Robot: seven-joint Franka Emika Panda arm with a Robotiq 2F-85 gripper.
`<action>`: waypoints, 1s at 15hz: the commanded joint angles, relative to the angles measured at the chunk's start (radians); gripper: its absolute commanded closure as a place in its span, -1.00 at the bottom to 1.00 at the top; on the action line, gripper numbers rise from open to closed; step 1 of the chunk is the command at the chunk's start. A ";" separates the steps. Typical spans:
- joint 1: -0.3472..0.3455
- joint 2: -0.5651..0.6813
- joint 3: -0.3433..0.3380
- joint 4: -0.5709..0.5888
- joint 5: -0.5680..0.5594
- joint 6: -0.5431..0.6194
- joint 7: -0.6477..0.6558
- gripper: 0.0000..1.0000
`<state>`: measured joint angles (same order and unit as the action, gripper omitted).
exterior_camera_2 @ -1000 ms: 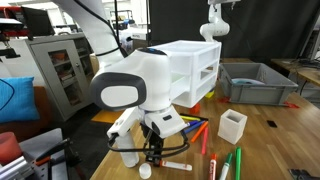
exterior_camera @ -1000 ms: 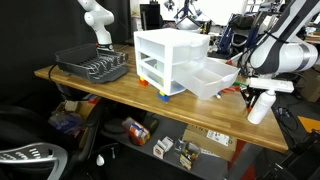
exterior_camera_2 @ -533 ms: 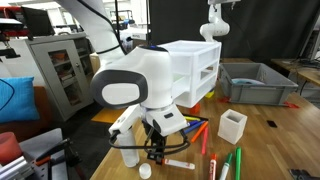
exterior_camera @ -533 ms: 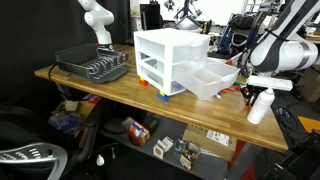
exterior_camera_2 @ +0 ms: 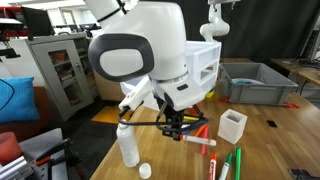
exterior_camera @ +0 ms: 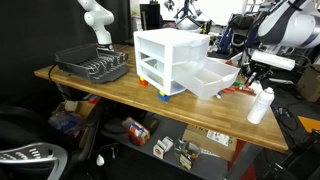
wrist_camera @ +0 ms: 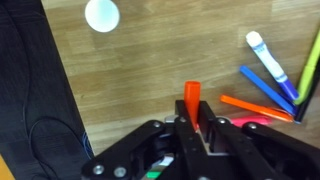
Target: Put the orange marker inside the white box on the right
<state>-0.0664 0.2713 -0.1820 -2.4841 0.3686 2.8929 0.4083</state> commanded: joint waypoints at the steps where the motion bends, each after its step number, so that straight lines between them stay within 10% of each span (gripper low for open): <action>1: -0.146 -0.079 0.163 0.040 0.265 -0.069 -0.170 0.92; 7: -0.203 -0.108 0.199 0.156 0.698 -0.208 -0.429 0.92; 15: -0.161 -0.106 0.178 0.136 0.616 -0.150 -0.369 0.68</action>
<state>-0.2275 0.1649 -0.0042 -2.3479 0.9851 2.7427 0.0396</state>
